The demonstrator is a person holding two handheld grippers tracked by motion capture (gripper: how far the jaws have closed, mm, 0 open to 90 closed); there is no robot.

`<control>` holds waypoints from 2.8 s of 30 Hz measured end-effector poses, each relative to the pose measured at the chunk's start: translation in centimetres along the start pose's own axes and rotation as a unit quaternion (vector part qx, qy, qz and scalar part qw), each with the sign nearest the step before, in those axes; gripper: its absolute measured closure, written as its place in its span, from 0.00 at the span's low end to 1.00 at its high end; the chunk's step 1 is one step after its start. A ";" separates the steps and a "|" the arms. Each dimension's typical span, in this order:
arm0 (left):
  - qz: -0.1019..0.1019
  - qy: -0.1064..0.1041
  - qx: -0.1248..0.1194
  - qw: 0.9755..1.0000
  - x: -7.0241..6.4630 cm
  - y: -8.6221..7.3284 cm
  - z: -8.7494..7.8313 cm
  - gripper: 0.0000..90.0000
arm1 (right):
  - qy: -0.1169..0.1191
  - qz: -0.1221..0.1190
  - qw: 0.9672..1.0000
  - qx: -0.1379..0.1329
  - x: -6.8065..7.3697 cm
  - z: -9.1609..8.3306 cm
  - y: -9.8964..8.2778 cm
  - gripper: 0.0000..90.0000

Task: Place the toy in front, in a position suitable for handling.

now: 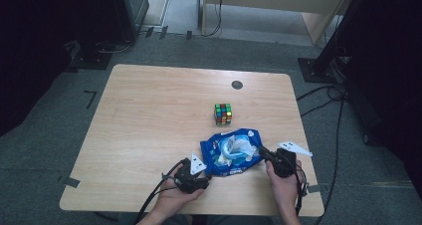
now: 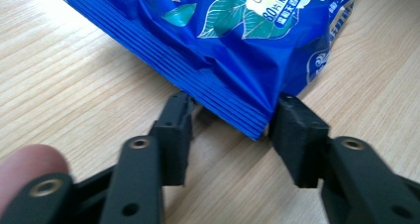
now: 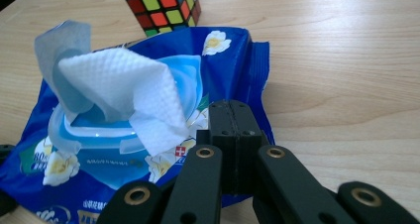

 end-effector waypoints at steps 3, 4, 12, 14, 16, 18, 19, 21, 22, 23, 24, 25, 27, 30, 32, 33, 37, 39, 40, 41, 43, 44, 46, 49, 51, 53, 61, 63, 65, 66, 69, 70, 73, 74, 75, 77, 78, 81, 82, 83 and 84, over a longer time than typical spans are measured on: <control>0.001 0.001 0.000 1.000 0.4 -0.1 -0.2 0.64 | 0.002 -0.002 1.000 0.001 0.4 0.0 -0.2 1.00; -0.005 0.001 -0.001 1.000 0.7 -0.1 -0.3 0.66 | 0.005 -0.001 1.000 0.001 0.5 0.0 -0.2 1.00; -0.035 0.011 -0.005 0.999 4.4 -0.8 -1.8 0.94 | 0.038 0.001 0.999 0.003 3.3 0.6 -0.6 1.00; -0.058 0.020 -0.014 0.998 6.5 -1.0 -2.7 1.00 | 0.056 -0.010 0.998 0.007 4.7 1.1 -0.7 1.00; -0.066 0.022 -0.018 0.997 7.2 -1.1 -3.1 1.00 | 0.060 -0.010 0.998 0.006 5.0 1.3 -0.7 0.98; -0.074 0.029 -0.018 0.997 8.4 -1.3 -3.6 1.00 | 0.081 -0.008 0.997 0.003 5.7 1.6 -0.6 0.83; -0.080 0.034 -0.022 0.996 9.1 -1.3 -3.9 1.00 | 0.090 -0.007 0.996 0.000 6.0 1.6 -0.6 0.80; -0.086 0.049 -0.024 0.995 10.6 -1.5 -4.4 1.00 | 0.100 -0.017 0.995 -0.009 6.3 1.4 -0.3 0.74; -0.086 0.049 -0.024 0.995 10.6 -1.5 -4.4 1.00 | 0.100 -0.017 0.995 -0.009 6.3 1.4 -0.3 0.74; -0.093 0.058 -0.025 0.994 11.5 -1.6 -4.7 1.00 | 0.099 -0.018 0.995 -0.013 6.2 1.3 -0.2 0.73; -0.096 0.063 -0.026 0.993 12.1 -1.7 -4.9 1.00 | 0.096 -0.015 0.995 -0.020 5.9 1.1 0.1 0.71; -0.110 0.078 -0.031 0.990 13.4 -1.9 -5.3 1.00 | 0.088 -0.011 0.996 -0.024 5.3 0.9 0.2 0.71; -0.116 0.084 -0.032 0.989 14.0 -2.1 -5.5 1.00 | 0.078 -0.010 0.997 -0.026 4.6 0.8 0.1 0.71; -0.135 0.116 -0.035 0.983 16.2 -2.6 -6.2 1.00 | 0.068 -0.008 0.997 -0.025 3.8 0.6 -0.1 0.71; -0.150 0.137 -0.038 0.978 17.4 -2.8 -6.8 1.00 | 0.062 -0.009 0.998 -0.023 3.3 0.5 -0.3 0.71; -0.161 0.154 -0.042 0.974 18.5 -3.0 -7.3 1.00 | 0.054 -0.012 0.998 -0.021 2.9 0.5 -0.4 0.71; -0.183 0.188 -0.041 0.964 20.0 -3.6 -8.2 1.00 | 0.044 -0.015 0.999 -0.019 2.3 0.6 -0.6 0.72; -0.217 0.220 -0.042 0.950 21.0 -4.4 -9.0 1.00 | 0.036 -0.016 0.999 -0.018 1.9 0.6 -0.8 0.72; -0.217 0.220 -0.042 0.950 21.0 -4.4 -9.0 1.00 | 0.036 -0.016 0.999 -0.018 1.8 0.7 -0.8 0.71; -0.219 0.220 -0.043 0.950 21.0 -4.5 -9.1 1.00 | 0.034 -0.018 0.999 -0.017 1.7 0.7 -0.9 0.71; -0.206 0.226 -0.050 0.951 20.7 -4.2 -9.3 0.91 | 0.032 -0.018 0.999 -0.015 1.6 0.7 -1.0 0.71; -0.195 0.230 -0.057 0.952 20.5 -3.9 -9.4 0.69 | 0.031 -0.019 0.999 -0.011 1.6 0.8 -1.1 0.71; -0.180 0.225 -0.068 0.955 19.7 -3.3 -9.7 0.59 | 0.030 -0.021 0.999 -0.008 1.6 0.9 -1.3 0.70; -0.151 0.199 -0.087 0.964 17.8 -2.2 -10.3 0.50 | 0.028 -0.024 0.999 -0.005 1.4 0.9 -1.4 0.70; -0.107 0.196 -0.083 0.971 16.0 -1.7 -10.5 0.49 | 0.027 -0.023 0.999 -0.003 1.3 1.0 -1.6 0.69; -0.089 0.184 -0.081 0.976 14.9 -1.5 -10.5 0.49 | 0.025 -0.022 0.999 -0.001 1.2 1.0 -1.7 0.68; -0.068 0.130 -0.026 0.989 11.4 -2.3 -6.8 0.47 | 0.022 -0.022 1.000 0.001 1.1 1.0 -1.7 0.67; -0.076 0.136 -0.026 0.987 11.4 -2.2 -6.1 0.44 | 0.022 -0.022 1.000 0.001 1.1 1.1 -1.8 0.67; -0.091 0.147 -0.016 0.985 11.9 -2.1 -5.2 0.43 | 0.020 -0.021 1.000 0.003 1.1 1.1 -1.8 0.66; -0.101 0.151 -0.015 0.983 12.1 -2.1 -4.8 0.43 | 0.019 -0.021 1.000 0.002 1.0 1.2 -1.8 0.66; -0.104 0.176 -0.010 0.979 13.2 -1.5 -3.9 0.42 | 0.020 -0.022 1.000 0.001 1.0 1.2 -1.8 0.65; -0.105 0.181 -0.008 0.978 13.5 -1.3 -3.8 0.42 | 0.020 -0.022 1.000 0.001 1.0 1.2 -1.8 0.65; -0.126 0.194 -0.011 0.973 15.3 -0.9 -3.1 0.40 | 0.017 -0.022 1.000 0.004 0.9 1.1 -1.9 0.65; -0.136 0.196 -0.014 0.971 15.9 -0.7 -3.0 0.40 | 0.016 -0.020 1.000 0.004 0.9 1.1 -1.9 0.64; -0.140 0.201 -0.015 0.969 16.4 -0.6 -2.9 0.40 | 0.015 -0.020 1.000 0.005 0.8 1.1 -2.0 0.64; -0.145 0.217 -0.015 0.965 17.5 -0.6 -3.0 0.40 | 0.011 -0.021 1.000 0.008 0.7 1.3 -2.1 0.61; -0.146 0.218 -0.015 0.965 17.7 -0.6 -3.2 0.40 | 0.009 -0.022 1.000 0.009 0.6 1.3 -2.1 0.59; -0.139 0.203 -0.025 0.969 17.6 -0.9 -4.1 0.35 | 0.005 -0.032 0.999 0.007 0.6 1.4 -2.2 0.51; -0.129 0.194 -0.032 0.972 17.2 -1.2 -4.8 0.33 | 0.003 -0.032 0.999 0.008 0.6 1.5 -2.2 0.48; -0.129 0.194 -0.032 0.972 17.2 -1.2 -4.8 0.29 | 0.000 -0.033 0.999 0.008 0.6 1.6 -2.2 0.45; -0.122 0.187 -0.031 0.974 16.9 -1.4 -5.3 0.29 | 0.000 -0.033 0.999 0.008 0.6 1.6 -2.2 0.45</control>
Point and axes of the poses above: each handheld gripper's, and its own axes: z roughly forward along the jaws, y roughly out of its top, x roughly to its left, the point moved 6 cm from there along z, roughly forward along the jaws, and after that the axes turned 9 degrees about -x, right-handed, at the moved point
